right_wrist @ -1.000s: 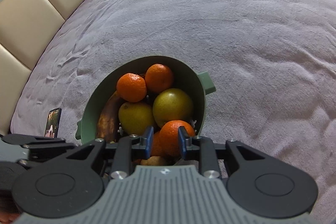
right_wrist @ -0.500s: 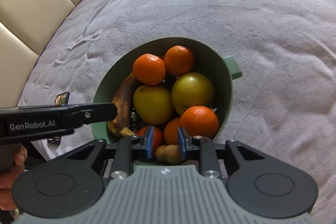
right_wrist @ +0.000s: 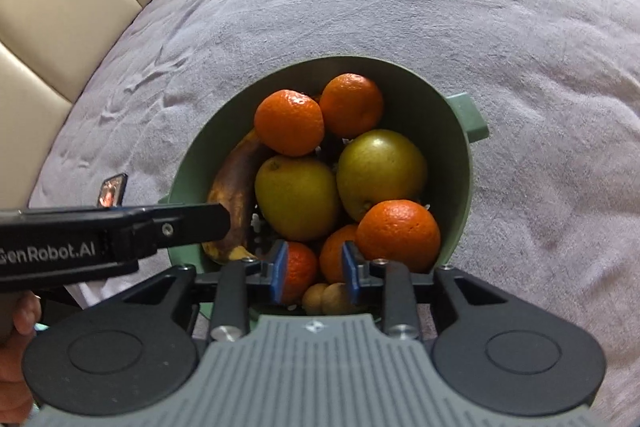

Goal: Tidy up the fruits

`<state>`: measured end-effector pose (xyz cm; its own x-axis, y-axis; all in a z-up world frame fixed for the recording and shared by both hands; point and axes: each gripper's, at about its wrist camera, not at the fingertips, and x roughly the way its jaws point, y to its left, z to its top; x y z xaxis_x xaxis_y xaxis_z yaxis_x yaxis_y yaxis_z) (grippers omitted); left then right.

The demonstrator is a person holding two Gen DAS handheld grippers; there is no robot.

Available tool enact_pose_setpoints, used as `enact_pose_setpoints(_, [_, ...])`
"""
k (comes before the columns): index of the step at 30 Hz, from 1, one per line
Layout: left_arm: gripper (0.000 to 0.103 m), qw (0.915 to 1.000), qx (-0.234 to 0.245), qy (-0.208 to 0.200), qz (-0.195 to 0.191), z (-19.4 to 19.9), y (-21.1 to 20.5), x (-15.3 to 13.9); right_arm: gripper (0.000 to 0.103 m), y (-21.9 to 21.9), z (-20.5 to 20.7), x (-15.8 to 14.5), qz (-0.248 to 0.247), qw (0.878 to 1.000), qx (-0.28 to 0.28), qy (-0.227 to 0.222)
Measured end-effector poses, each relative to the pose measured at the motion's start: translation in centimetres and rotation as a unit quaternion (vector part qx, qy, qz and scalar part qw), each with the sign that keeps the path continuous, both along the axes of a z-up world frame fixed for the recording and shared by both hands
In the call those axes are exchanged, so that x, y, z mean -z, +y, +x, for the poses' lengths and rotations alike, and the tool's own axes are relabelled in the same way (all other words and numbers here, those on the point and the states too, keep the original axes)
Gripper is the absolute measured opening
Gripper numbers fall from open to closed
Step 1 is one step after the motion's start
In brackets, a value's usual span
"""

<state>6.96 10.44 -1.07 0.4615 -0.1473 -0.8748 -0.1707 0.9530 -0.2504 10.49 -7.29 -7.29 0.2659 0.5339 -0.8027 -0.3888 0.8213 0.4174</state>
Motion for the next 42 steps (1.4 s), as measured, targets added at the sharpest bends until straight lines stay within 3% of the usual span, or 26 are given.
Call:
enact_pose_setpoints(7, [0.05,0.9995,-0.003,-0.032,0.002,-0.5,-0.1,-1.1,0.04,-1.0,-0.5,-2.1,0.004,1.0,0.008,-0.023])
enact_pose_setpoints(9, [0.054,0.9984,-0.006,-0.056,0.004,-0.9,-0.2,-1.9,0.052,-1.5,-1.0,-3.2,-0.016,0.998,0.02,-0.053])
enact_pose_setpoints(12, [0.06,0.9949,-0.005,-0.1,0.016,-1.6,-0.8,-3.3,0.057,-2.1,-1.9,-5.2,-0.05,0.992,0.033,-0.111])
enact_pose_setpoints(14, [0.069,0.9903,-0.005,-0.134,0.036,-2.3,-1.5,-4.4,0.066,-2.7,-2.5,-6.6,-0.061,0.987,0.044,-0.143])
enact_pose_setpoints(22, [0.088,0.965,0.011,-0.222,0.139,-4.9,-4.2,-7.7,0.083,-4.5,-5.3,-10.9,-0.106,0.963,0.064,-0.24])
enact_pose_setpoints(26, [0.089,0.95,0.018,-0.245,0.193,-5.8,-5.7,-8.8,0.093,-5.6,-7.3,-12.1,-0.104,0.955,0.07,-0.27])
enact_pose_setpoints(32, [0.09,0.9397,0.033,-0.256,0.224,-7.4,-7.4,-9.0,0.099,-7.1,-9.9,-12.7,-0.1,0.945,0.098,-0.294])
enact_pose_setpoints(36, [0.091,0.9402,0.034,-0.244,0.235,-7.9,-8.0,-8.3,0.099,-7.9,-11.5,-12.5,-0.105,0.942,0.115,-0.298])
enact_pose_setpoints(38, [0.097,0.9428,0.032,-0.234,0.235,-8.1,-8.1,-7.8,0.099,-8.3,-12.0,-12.1,-0.112,0.94,0.123,-0.299])
enact_pose_setpoints(42, [0.098,0.9556,0.02,-0.21,0.205,-8.1,-7.8,-6.6,0.099,-9.0,-11.9,-10.8,-0.122,0.942,0.142,-0.279])
